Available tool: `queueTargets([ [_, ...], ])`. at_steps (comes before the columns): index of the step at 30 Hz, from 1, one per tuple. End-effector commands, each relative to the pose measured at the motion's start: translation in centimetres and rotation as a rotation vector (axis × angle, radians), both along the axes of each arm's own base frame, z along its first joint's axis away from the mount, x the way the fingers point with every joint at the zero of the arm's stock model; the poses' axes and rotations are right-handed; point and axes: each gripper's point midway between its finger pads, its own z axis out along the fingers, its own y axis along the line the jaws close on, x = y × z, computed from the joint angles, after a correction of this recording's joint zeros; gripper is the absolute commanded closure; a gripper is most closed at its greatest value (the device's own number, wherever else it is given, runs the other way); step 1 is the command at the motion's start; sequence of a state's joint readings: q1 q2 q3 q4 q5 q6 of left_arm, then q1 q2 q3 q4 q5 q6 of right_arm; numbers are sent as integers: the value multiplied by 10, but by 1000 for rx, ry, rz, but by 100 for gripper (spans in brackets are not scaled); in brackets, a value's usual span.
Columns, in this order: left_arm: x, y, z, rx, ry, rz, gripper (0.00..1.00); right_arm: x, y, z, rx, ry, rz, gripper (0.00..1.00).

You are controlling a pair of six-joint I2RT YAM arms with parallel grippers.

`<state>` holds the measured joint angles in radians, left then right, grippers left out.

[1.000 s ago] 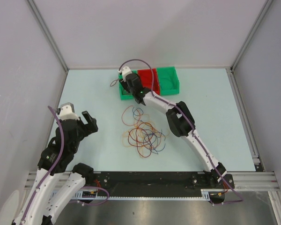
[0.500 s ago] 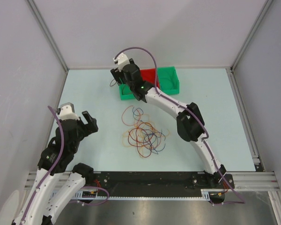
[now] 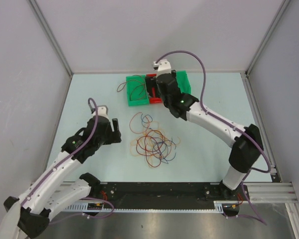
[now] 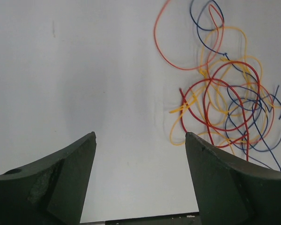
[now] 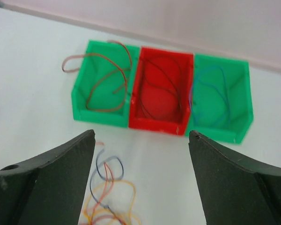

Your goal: Untangle the cables

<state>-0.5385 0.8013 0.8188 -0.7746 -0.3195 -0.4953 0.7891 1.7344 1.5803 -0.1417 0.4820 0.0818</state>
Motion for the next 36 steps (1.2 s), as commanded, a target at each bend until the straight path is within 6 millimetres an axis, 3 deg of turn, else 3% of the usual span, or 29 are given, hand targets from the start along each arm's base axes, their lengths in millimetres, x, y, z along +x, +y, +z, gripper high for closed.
queueTargets([
  [1, 0, -21, -4, -40, 10, 4, 21, -23, -44, -14, 181, 139, -76, 18],
  [4, -1, -36, -21, -83, 28, 17, 23, -36, -61, -36, 202, 231, -70, 20],
  [5, -6, -38, -37, -90, 56, 18, 23, -40, -64, -42, 188, 251, -73, 20],
  [11, -6, -61, -80, -137, 100, -53, 27, -56, -77, -63, 125, 300, -75, 20],
  [21, -4, -78, -114, -147, 137, -90, 35, -64, -79, -83, 119, 343, -68, 20],
  [24, -5, -80, -124, -139, 150, -90, 46, -65, -78, -83, 123, 344, -64, 21],
  [26, -5, -82, -128, -137, 161, -100, 66, -65, -77, -81, 127, 340, -62, 21],
  [27, -5, -84, -128, -138, 164, -108, 83, -65, -77, -81, 127, 340, -60, 21],
  [29, -6, -85, -125, -134, 171, -113, 100, -65, -78, -80, 127, 337, -62, 21],
  [32, -7, -82, -102, -117, 163, -116, 100, -65, -79, -80, 119, 334, -59, 21],
  [33, -6, -80, -85, -118, 136, -123, 100, -66, -79, -77, 121, 328, -58, 21],
  [34, 1, -83, -54, -137, 89, -125, 100, -66, -80, -75, 121, 326, -57, 21],
  [36, -4, -67, -28, -85, 77, -102, 100, -69, -80, -67, 127, 311, -37, 21],
])
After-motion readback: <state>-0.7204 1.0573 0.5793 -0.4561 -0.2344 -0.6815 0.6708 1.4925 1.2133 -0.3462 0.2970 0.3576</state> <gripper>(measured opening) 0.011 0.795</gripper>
